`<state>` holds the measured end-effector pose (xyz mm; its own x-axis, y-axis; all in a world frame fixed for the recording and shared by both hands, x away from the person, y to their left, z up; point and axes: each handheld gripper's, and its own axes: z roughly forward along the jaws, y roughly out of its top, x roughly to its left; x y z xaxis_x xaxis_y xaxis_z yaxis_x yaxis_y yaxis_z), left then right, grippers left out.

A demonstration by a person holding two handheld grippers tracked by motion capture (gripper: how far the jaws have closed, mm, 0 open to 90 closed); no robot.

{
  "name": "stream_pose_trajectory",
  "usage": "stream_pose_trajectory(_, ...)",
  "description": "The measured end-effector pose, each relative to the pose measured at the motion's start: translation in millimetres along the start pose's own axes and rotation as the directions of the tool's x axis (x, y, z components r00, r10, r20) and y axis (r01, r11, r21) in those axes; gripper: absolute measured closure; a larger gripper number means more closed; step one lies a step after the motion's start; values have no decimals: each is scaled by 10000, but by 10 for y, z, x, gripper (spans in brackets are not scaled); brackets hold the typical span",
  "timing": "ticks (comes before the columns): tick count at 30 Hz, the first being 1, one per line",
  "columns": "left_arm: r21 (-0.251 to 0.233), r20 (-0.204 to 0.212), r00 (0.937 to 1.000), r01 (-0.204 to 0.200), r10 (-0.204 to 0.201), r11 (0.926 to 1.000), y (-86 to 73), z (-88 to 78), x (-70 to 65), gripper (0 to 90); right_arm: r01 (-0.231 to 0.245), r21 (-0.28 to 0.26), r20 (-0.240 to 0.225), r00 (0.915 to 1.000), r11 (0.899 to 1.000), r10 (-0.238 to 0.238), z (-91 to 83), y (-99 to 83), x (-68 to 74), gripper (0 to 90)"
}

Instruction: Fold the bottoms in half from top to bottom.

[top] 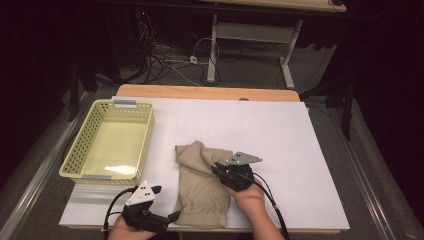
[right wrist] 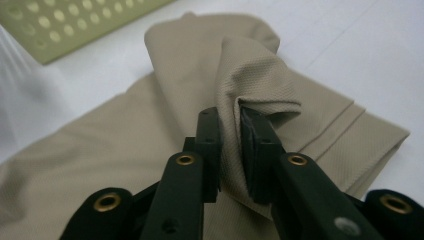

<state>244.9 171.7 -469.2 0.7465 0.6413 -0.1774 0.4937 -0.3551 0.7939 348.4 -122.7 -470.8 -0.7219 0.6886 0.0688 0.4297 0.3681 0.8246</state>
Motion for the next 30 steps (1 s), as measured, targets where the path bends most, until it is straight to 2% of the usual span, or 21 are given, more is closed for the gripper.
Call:
stream_pose_trajectory(5, -181, 195, 9997, -163, 167, 9997, 17, -18, 6, 0, -47, 333, 220, 9998, 9994, 39, -16, -56, 45, 698)
stream_pose_trajectory(9, -334, 257, 9994, -206, 215, 9992, 39, -23, 2, 0, -8, 435, 444, 9990, 9991, -11, -104, -108, 91, 662)
stream_pose_trajectory(18, -342, 257, 9995, -183, 192, 9992, 40, -28, 6, 0, 86, 173, 566, 9984, 9998, -95, -354, -135, 164, 644)
stream_pose_trajectory(21, -308, 223, 9996, -183, 190, 9994, 34, -18, 13, 0, 199, 68, 596, 9980, 9998, -202, -414, -104, 173, 638)
stream_pose_trajectory(25, -336, 196, 9996, -175, 182, 9993, 27, -19, 22, 0, 127, -145, 675, 9976, 9998, -117, -444, -35, 158, 631)
stream_pose_trajectory(30, -313, 175, 9996, -209, 214, 9993, 24, -17, 34, 0, 199, -228, 801, 9966, 9995, -180, -400, 111, 124, 620)
